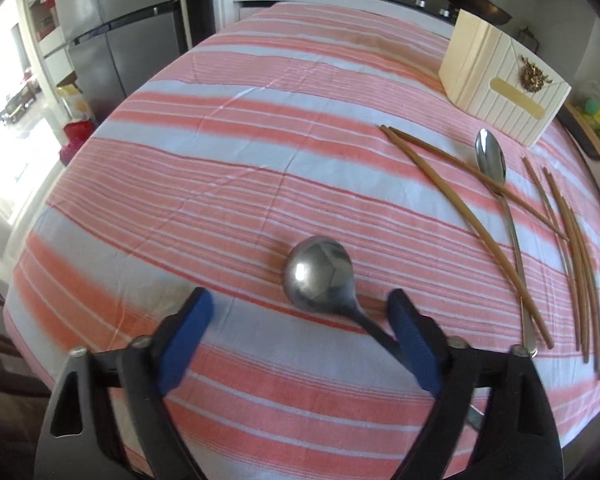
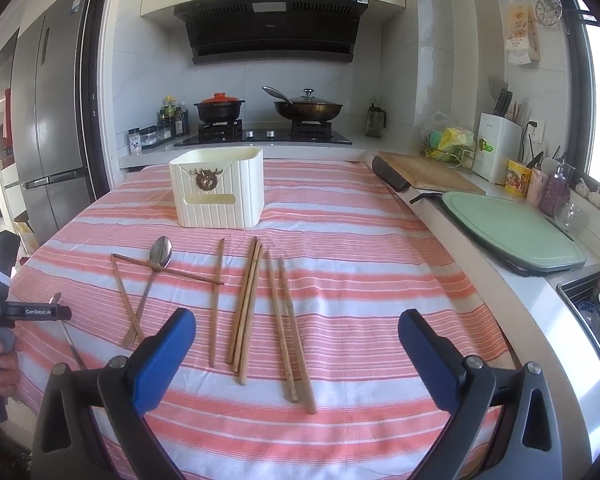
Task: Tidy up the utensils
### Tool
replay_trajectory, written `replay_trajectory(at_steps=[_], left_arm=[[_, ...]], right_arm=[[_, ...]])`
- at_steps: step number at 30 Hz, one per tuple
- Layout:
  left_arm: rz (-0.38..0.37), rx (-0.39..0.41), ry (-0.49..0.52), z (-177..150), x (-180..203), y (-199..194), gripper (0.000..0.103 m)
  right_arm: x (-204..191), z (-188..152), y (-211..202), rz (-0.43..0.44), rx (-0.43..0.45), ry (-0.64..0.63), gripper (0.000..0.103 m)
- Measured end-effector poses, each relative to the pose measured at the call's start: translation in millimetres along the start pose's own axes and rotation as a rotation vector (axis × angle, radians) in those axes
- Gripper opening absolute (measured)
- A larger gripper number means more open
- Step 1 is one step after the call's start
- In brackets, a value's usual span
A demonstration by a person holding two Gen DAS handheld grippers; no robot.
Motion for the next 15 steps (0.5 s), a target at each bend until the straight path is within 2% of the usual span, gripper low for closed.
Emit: replay_trajectory(at_steps=[1, 2, 3, 4, 5, 7, 10, 14, 15], left_arm=[[-0.003, 0.009, 0.022, 2, 4, 0, 0.055], [-0.024, 0.009, 0.04, 5, 8, 0, 0.043], [-0.042, 0.0, 0.051, 8, 13, 4, 0.023], [-0.058, -0.001, 0.058, 13, 16, 6, 0.014], [-0.077, 0.0, 0.066, 18, 20, 9, 0.009], [-0.125, 0.004, 0.093, 31, 30, 18, 0.007], [-0.167, 0.036, 0.186, 53, 51, 32, 0.007], [-0.264, 0.068, 0.292, 77, 82, 40, 0.008], [-0.257, 0.069, 0.307, 82, 85, 42, 0.009]], right_arm=[[-1, 0, 0, 0.002, 0.0, -0.001, 0.103], [-1, 1, 0, 0.003, 0.0, -0.001, 0.103], [-1, 1, 0, 0.003, 0.0, 0.0, 0.103], [-1, 1, -1, 0.002, -0.001, 0.0, 0.103], [-1, 1, -1, 0.0, -0.003, 0.002, 0.103], [0, 0, -1, -0.005, -0.008, 0.006, 0.103], [1, -3, -1, -0.01, -0.02, 0.01, 0.103], [4, -5, 0, -0.015, -0.034, 0.016, 0.103], [4, -5, 0, -0.017, -0.035, 0.017, 0.103]])
Point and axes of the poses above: each gripper's, at about its wrist camera, not at the fingertips, and y roughly the way its jaws point, x to its right, z to its top, the point moved 7 cm from there along y, roughly the way its jaws point, and after that the axes turned 12 degrees about -y, right-handed, at the moved point
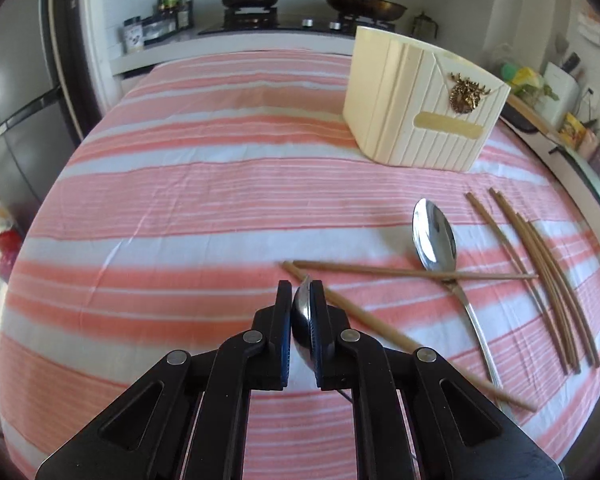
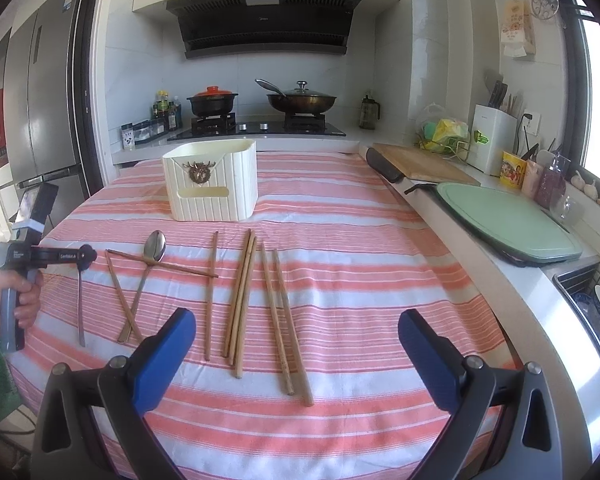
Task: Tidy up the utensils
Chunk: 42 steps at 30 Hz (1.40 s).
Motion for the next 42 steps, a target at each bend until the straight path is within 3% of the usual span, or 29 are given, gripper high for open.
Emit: replay_trajectory(at_steps=[2, 8, 11, 13, 15, 17, 21, 22, 25, 28, 33, 36, 37, 38, 39, 42], left_arm=[[0.029, 0.0, 0.026, 1, -3, 2, 0.009], [0.047, -0.03, -0.007, -15, -23, -3, 0.025], [0.036, -0.013, -0.065, -20, -22, -18, 0.047], [0.04, 0.003, -0.103, -27, -14, -29, 0.073], [0.062, -0.002, -0.099, -39, -1, -34, 0.079], [0.106, -0.015, -0.065, -54, 13, -32, 0.079], [0.221, -0.005, 0.029, -73, 26, -27, 0.08], [0.234, 0.013, 0.036, -74, 26, -29, 0.082], [0.259, 0.003, 0.051, -75, 22, -32, 0.083], [0.272, -0.007, 0.06, -74, 13, -34, 0.085], [0.261, -0.024, 0.01, -72, 1, -40, 0.084], [0.239, -0.025, -0.031, -70, 3, -37, 0.084], [0.244, -0.029, -0.033, -71, 5, -34, 0.084], [0.251, -0.035, -0.029, -73, 7, -30, 0.084], [0.257, -0.021, -0.027, -74, 8, -30, 0.085], [0.296, -0.008, 0.007, -74, 4, -33, 0.089]], right_arm=[[1, 1, -1, -0.005, 0.002, 0.002, 0.103], [9, 1, 10, -0.011, -0.015, 0.012, 0.103], [13, 3, 20, -0.001, -0.021, 0.012, 0.103], [20, 7, 30, 0.022, -0.02, 0.028, 0.103], [30, 10, 46, 0.052, -0.023, 0.042, 0.103], [39, 10, 73, 0.076, -0.077, 0.037, 0.103], [40, 5, 130, 0.226, -0.223, 0.025, 0.103], [36, 3, 143, 0.265, -0.259, 0.014, 0.098], [22, -7, 170, 0.354, -0.35, -0.006, 0.069], [8, -17, 182, 0.37, -0.41, -0.075, 0.058], [-8, -17, 173, 0.404, -0.421, -0.158, 0.055], [-13, -15, 169, 0.354, -0.428, -0.251, 0.053], [-12, -12, 170, 0.339, -0.435, -0.263, 0.049], [-12, -12, 171, 0.311, -0.448, -0.282, 0.031], [-10, -14, 172, 0.289, -0.46, -0.304, 0.026], [1, -17, 171, 0.263, -0.476, -0.307, 0.025]])
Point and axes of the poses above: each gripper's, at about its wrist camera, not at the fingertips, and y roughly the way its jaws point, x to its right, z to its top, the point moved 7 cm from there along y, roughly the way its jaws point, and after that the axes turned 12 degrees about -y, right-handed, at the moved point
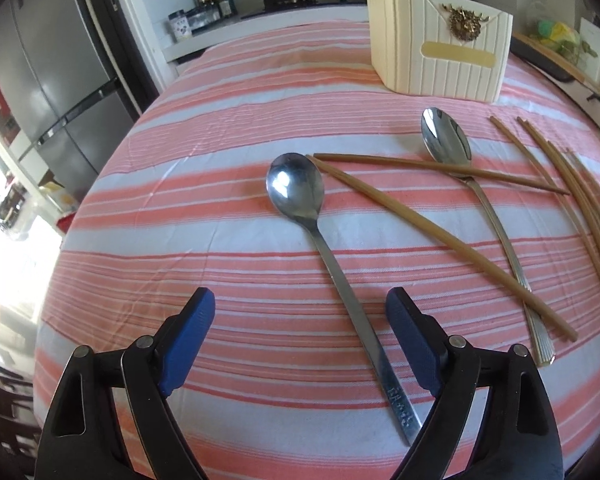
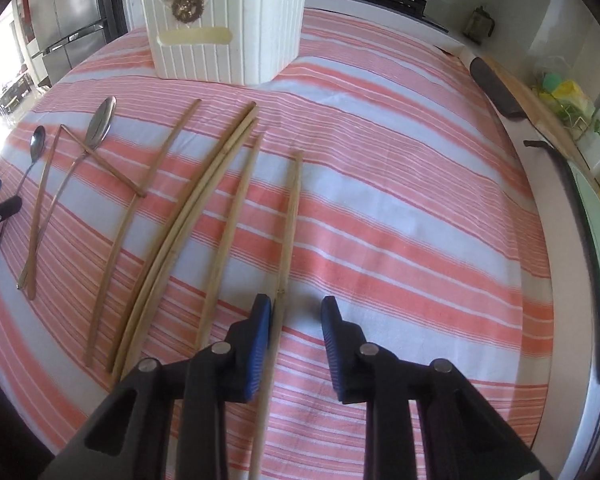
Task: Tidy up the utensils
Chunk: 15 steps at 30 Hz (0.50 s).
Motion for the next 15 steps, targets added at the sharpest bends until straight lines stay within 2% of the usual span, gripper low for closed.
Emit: replay_trajectory(at_steps=[4, 7, 12, 14, 15], left_arm=[[0.041, 0.002, 0.012, -2, -24, -2, 0.09], [0.061, -0.002, 0.01, 0, -43, 1, 0.091], [0.003, -0.03, 0.026, 3, -50, 2, 0.091], [-0.037, -0.043, 0.023, 4, -46, 2, 0.091], [-0.057, -0.052, 0.025, 5, -43, 2, 0.092]], right_arm=[[19, -17, -10, -0.077, -0.033, 0.042, 0.025], [27, -30, -10, -0.06, -0.062, 0.085, 0.025], [24, -34, -12, 0.011, -0.06, 0.101, 0.029], [23, -32, -9, 0.021, -0.073, 0.08, 0.039], [22, -30, -7, 0.032, -0.074, 0.076, 0.039]])
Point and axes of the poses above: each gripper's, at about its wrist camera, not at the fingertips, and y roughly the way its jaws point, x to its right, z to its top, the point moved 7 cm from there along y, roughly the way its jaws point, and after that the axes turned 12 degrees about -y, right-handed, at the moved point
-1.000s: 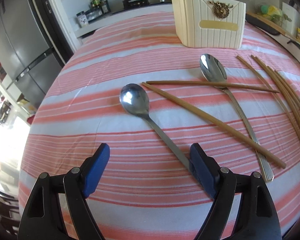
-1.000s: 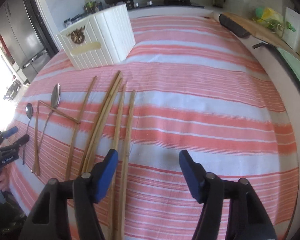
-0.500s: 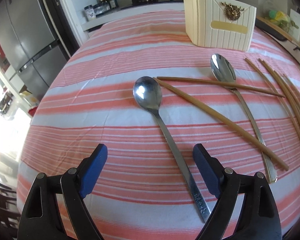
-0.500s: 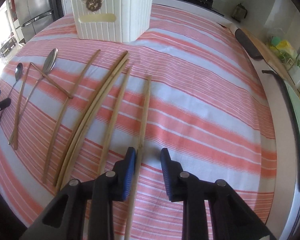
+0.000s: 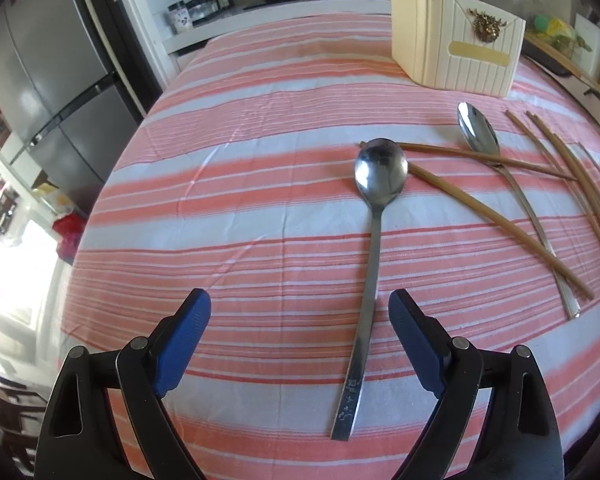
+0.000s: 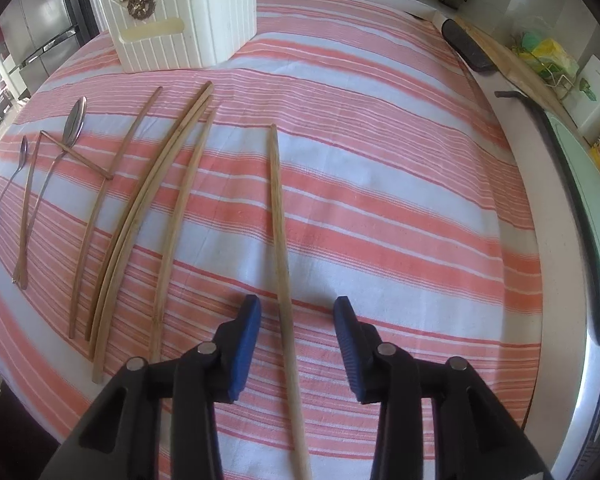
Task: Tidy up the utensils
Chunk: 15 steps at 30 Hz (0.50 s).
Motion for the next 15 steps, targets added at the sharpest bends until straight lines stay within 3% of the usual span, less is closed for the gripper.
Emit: replay_trajectory(at_steps=[4, 9, 12, 15], left_arm=[[0.003, -0.004, 0.039, 6, 14, 10, 0.092], [-0.018, -0.001, 0.086, 26, 35, 23, 0.091], [-0.023, -0.005, 0.115, 37, 43, 32, 0.088], [-0.041, -0.019, 0.119, 44, 46, 37, 0.083]], right_arm=[[10, 6, 6, 0.089, -0.016, 0.03, 0.043], [16, 21, 14, 0.108, -0.066, -0.021, 0.045], [19, 40, 20, 0.101, -0.046, -0.042, 0.04], [22, 61, 26, 0.099, -0.019, -0.06, 0.03]])
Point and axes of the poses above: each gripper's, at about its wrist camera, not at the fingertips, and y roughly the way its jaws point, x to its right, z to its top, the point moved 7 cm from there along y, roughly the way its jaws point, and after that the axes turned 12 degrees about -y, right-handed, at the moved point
